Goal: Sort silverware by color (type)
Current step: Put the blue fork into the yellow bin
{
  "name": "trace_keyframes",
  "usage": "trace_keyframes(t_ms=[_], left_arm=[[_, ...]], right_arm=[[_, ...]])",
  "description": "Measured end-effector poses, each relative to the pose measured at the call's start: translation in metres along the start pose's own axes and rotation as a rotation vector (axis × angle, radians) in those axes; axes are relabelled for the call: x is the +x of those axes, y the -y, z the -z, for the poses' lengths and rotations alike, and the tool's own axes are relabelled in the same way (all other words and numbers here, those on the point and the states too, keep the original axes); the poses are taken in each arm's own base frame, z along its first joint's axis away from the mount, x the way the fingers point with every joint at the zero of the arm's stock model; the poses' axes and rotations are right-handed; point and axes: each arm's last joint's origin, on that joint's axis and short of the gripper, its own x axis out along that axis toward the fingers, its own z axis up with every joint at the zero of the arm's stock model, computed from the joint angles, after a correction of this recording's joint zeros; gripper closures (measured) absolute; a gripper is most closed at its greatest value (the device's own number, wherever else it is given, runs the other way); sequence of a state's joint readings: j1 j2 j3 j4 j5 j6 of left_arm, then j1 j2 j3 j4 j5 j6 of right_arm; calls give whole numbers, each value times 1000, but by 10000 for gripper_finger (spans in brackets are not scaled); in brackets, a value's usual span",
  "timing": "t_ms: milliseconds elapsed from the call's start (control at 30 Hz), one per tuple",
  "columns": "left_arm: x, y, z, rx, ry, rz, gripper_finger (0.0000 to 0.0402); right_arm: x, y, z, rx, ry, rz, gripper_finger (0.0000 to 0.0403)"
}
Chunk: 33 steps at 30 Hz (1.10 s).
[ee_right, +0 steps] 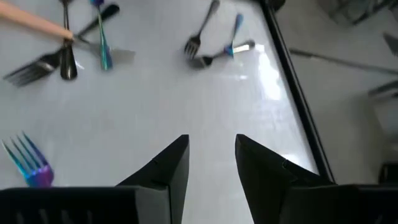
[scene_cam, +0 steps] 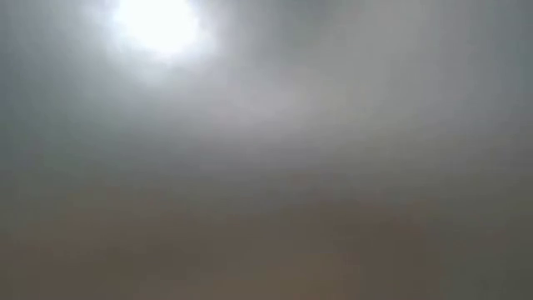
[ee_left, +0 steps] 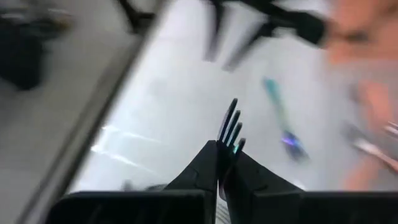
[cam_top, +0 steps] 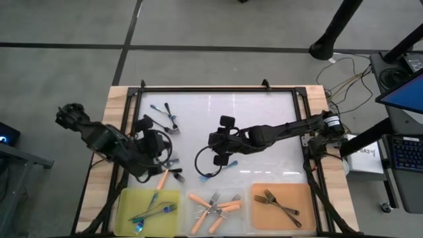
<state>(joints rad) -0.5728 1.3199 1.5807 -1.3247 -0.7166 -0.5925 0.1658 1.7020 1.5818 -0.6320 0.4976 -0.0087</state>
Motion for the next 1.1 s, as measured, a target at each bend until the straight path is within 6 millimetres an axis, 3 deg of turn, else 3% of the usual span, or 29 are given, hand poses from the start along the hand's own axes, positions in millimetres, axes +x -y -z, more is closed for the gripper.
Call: trace_keyframes(t_ms=[167,300,633,1100], left_arm=[[-20,3,-21,88,-43,257,401],[-19,16,-25,90,-121,387,401],[10,70,3,218,-530,524,401],[22,119,28,297,-689,509,401]], right_arm=[[0,0,6,21,-58,1,288],[0,0,7,28,-65,2,289],[0,0,7,-26,-67,0,287],[7,-3,16,-53,-95,1,287]])
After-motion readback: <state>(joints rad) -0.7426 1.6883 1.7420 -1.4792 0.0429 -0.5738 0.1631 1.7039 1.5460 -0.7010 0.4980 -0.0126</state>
